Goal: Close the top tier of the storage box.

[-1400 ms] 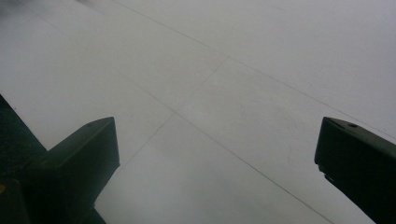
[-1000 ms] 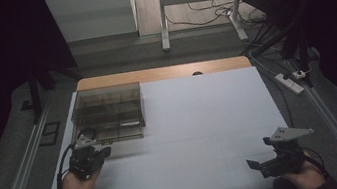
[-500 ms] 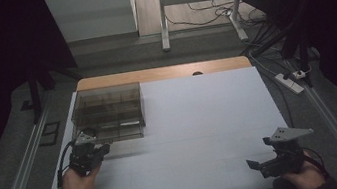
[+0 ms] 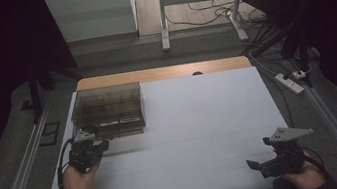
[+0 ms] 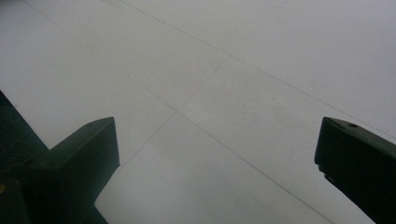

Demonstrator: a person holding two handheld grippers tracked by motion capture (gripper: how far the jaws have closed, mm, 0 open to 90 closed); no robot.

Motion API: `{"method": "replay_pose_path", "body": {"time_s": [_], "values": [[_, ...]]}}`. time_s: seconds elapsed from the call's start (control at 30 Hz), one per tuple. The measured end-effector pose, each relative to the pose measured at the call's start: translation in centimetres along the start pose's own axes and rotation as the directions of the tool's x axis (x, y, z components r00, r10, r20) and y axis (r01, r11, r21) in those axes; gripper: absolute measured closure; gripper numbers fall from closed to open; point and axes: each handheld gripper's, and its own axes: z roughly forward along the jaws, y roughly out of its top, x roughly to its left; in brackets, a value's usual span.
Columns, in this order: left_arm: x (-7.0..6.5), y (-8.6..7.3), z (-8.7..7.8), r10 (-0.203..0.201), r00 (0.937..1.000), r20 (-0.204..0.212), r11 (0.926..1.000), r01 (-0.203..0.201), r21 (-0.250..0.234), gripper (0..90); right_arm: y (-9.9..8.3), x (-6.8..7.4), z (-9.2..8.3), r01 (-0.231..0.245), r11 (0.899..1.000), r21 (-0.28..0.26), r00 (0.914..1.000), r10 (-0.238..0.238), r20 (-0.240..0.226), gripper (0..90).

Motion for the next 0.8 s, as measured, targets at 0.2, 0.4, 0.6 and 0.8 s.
{"method": "replay_pose_path", "body": {"time_s": [0.2,0.4,0.6,0.8], "values": [[0.3,0.3,0.1,-0.004,0.9999,-0.013,0.9999,0.004,-0.013,89.2,0.0,0.0,0.0,0.001,1.000,0.002,1.0000,-0.001,-0.001,0.0],[0.4,0.6,0.3,-0.005,0.9998,-0.022,0.9997,0.004,-0.025,89.2,0.0,0.0,0.0,0.000,1.000,0.002,1.0000,0.000,-0.003,0.0],[0.5,0.9,0.5,0.000,0.9993,-0.037,0.9995,-0.001,-0.032,89.2,0.0,0.0,0.0,-0.001,1.000,-0.001,1.0000,0.001,-0.004,2.8],[0.7,1.3,0.8,0.005,0.9988,-0.048,0.9992,-0.007,-0.040,89.2,0.0,0.0,0.0,-0.002,1.000,0.001,1.0000,0.002,-0.005,2.8]]}}
